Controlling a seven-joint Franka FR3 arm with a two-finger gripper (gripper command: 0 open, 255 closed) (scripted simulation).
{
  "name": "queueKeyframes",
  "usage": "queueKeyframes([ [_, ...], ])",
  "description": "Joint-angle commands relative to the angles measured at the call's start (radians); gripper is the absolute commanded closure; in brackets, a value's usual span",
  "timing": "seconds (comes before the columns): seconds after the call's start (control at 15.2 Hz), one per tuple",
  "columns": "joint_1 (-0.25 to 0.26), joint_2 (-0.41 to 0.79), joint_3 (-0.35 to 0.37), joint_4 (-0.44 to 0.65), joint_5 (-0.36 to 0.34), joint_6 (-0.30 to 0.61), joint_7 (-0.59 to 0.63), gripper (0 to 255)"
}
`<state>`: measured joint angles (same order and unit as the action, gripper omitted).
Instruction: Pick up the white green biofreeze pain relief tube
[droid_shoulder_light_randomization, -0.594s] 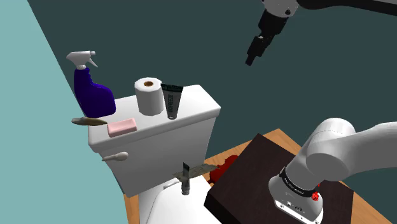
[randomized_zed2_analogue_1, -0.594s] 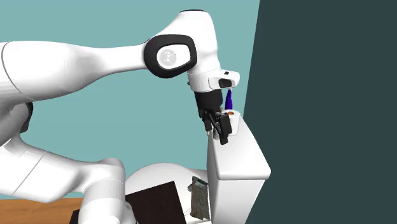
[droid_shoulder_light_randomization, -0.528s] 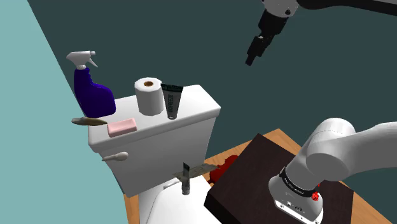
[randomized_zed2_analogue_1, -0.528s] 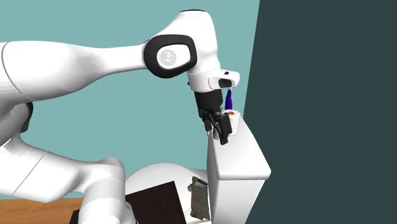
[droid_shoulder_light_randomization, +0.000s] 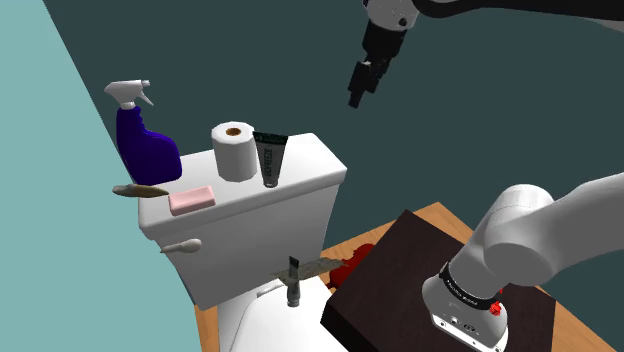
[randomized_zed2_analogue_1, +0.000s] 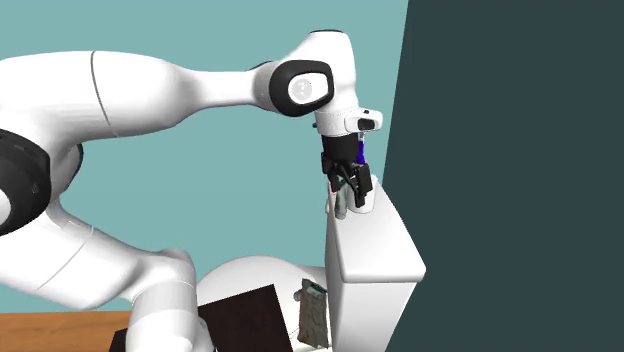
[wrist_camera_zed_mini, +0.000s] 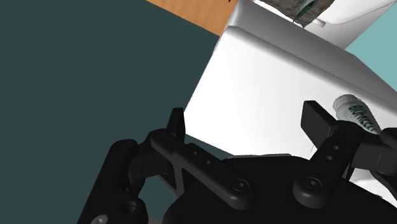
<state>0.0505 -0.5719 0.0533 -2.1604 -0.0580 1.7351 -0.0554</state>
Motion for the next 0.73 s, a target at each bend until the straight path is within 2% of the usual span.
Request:
queueKeyframes([
  [0.0, 0.015, 0.06, 0.027, 0.038, 0.011, 0.011, 0.018, 0],
  [0.66, 0.079, 0.368, 0.151, 0.278, 0.018, 0.026, 0.102, 0],
])
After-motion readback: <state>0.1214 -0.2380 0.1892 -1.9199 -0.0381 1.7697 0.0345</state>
